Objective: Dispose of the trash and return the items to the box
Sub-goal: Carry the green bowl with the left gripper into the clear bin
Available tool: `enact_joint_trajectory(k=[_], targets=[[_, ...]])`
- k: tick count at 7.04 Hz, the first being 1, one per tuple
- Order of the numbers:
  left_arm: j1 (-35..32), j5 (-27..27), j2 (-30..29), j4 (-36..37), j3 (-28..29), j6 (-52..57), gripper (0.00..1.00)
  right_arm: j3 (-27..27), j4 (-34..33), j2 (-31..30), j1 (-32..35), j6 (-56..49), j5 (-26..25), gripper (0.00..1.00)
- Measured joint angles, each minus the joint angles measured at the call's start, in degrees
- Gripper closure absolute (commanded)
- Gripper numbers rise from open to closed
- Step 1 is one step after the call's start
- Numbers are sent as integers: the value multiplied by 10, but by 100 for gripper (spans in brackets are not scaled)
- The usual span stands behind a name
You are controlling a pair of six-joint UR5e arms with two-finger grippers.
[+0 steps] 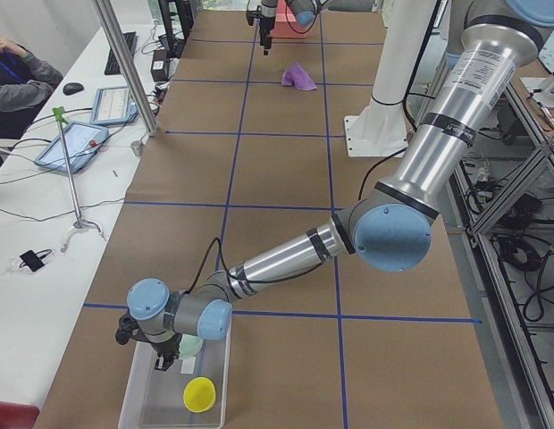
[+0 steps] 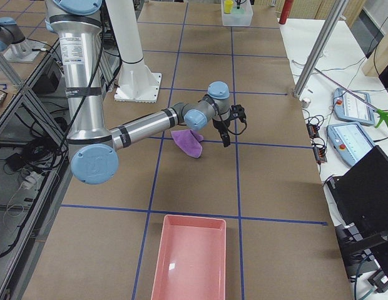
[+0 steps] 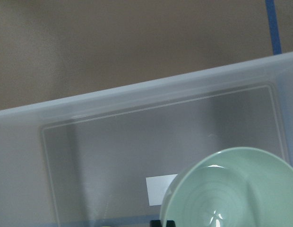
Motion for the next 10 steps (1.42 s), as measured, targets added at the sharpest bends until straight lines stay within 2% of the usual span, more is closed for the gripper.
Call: enact_joint_trajectory(k=[3, 5, 7, 9, 10], targets=[[7, -2, 5, -39, 1, -9, 1, 0, 0, 1, 0, 1, 0, 0], [-17, -54, 4, -17, -39, -10, 1, 1, 0, 2, 0, 6, 0, 0], [-35, -81, 13, 103, -158, -14, 1, 2, 0, 5, -1, 11, 0, 0], [-37, -82, 76, 286, -364, -17, 1, 2, 0, 5, -1, 12, 0, 0], [-37, -82, 136, 351, -477, -17, 1, 1, 0, 5, -1, 12, 0, 0]])
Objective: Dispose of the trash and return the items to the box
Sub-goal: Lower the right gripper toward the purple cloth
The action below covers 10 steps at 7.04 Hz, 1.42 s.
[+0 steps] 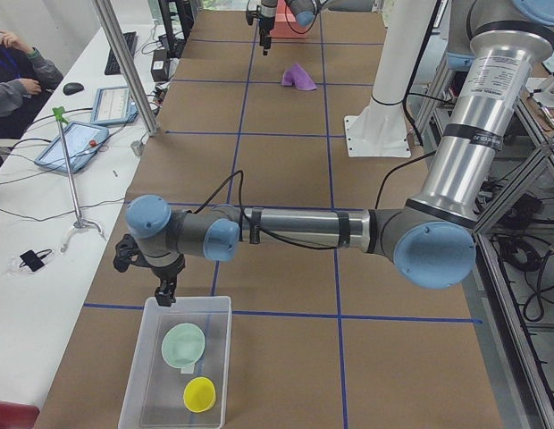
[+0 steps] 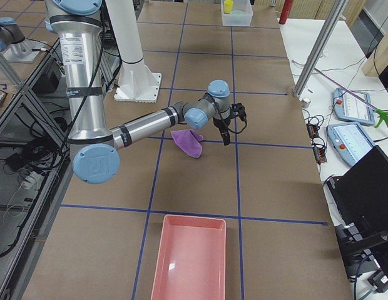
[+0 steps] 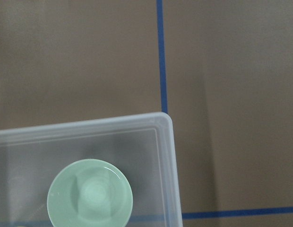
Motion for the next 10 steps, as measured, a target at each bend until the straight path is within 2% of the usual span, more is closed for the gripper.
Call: enact_joint_trajectory(k=[1, 2, 3, 4, 6, 9, 10], targets=[[0, 1, 70, 31, -96, 0, 1, 0, 0, -1, 0, 0, 0, 0], [0, 1, 130, 42, -166, 1, 1, 0, -1, -1, 1, 0, 0, 0], [-1, 1, 175, 45, -210, 2, 1, 2, -2, -1, 1, 6, 1, 0], [-1, 1, 201, 47, -229, 3, 1, 5, -4, 0, 0, 27, 1, 0], [0, 1, 216, 47, -237, 3, 1, 17, -15, 17, -17, 111, -6, 0], [0, 1, 217, 47, -238, 3, 1, 69, -145, 72, -92, 175, -84, 0], [0, 1, 217, 47, -238, 4, 1, 74, -161, 85, -119, 197, -102, 0]])
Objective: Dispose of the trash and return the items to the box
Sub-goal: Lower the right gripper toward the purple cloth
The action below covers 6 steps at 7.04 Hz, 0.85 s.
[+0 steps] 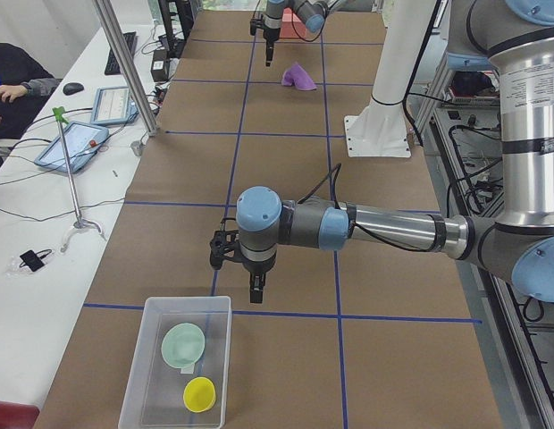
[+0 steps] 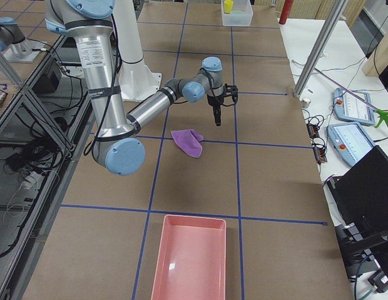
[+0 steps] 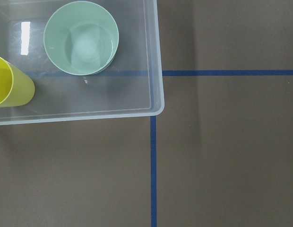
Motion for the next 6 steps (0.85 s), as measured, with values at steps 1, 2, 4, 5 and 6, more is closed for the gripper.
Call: enact_joint_trajectory(k=[1, 2, 4, 5, 6], targets=[[0, 0, 0, 0, 1, 0, 1, 18, -12, -5, -13, 12, -10, 0], [0, 0, 0, 0, 1, 0, 1, 49, -29, -27, -18, 14, -14, 0], [0, 0, -1, 0, 1, 0, 1, 103, -52, -82, -24, 13, -17, 4], [0, -1, -1, 0, 2, 0, 1, 111, -53, -101, -31, 17, -20, 4], [1, -1, -1, -1, 2, -1, 1, 114, -46, -119, -42, 28, -26, 5]])
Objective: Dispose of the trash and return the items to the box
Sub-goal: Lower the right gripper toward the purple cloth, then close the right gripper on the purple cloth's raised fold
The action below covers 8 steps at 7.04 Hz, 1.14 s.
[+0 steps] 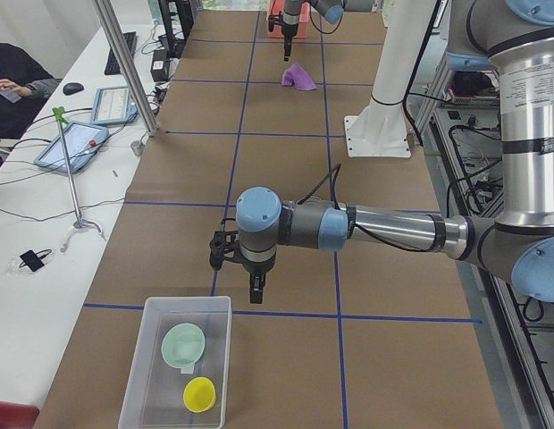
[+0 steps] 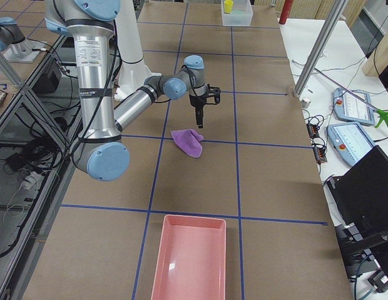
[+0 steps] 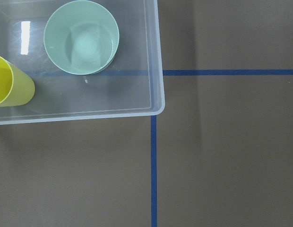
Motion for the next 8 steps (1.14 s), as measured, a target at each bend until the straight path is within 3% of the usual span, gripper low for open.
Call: enact_joint_trajectory(k=[1, 3, 5, 8], targets=[[0, 0, 0, 0, 0, 0, 1, 0, 21, -18, -15, 19, -11, 14], [0, 0, 0, -1, 0, 0, 1, -1, 66, -43, -50, 67, -36, 56], [0, 0, 0, -1, 0, 1, 1, -2, 76, -49, -72, 98, -56, 77], [0, 0, 0, -1, 1, 1, 1, -1, 74, -60, -76, 105, -60, 72]])
